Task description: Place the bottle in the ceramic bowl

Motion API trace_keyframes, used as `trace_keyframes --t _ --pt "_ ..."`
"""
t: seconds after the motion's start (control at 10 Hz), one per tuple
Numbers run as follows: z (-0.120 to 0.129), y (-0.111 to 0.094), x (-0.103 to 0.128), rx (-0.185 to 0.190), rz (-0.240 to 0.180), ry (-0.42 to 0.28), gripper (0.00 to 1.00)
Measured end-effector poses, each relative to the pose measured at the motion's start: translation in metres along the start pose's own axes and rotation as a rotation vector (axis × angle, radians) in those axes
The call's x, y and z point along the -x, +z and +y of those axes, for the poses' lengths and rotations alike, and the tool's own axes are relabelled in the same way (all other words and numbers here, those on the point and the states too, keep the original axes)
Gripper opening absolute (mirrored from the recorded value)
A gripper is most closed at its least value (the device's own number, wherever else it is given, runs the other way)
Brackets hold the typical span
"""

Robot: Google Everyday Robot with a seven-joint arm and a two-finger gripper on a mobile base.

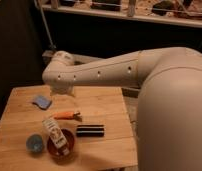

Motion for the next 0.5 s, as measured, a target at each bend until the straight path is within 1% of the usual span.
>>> trace_keyframes --t 0.1,0.3,0.5 --pt "-0.0029 0.0014 -0.0012 -0.021 0.006 -0.009 0.69" --pt "-0.0031 0.0015 -0.0012 -0.025 0.007 -0.012 0.69" --pt "-0.0067 0.0029 -0.0014 -0.036 0.017 -0.006 0.69"
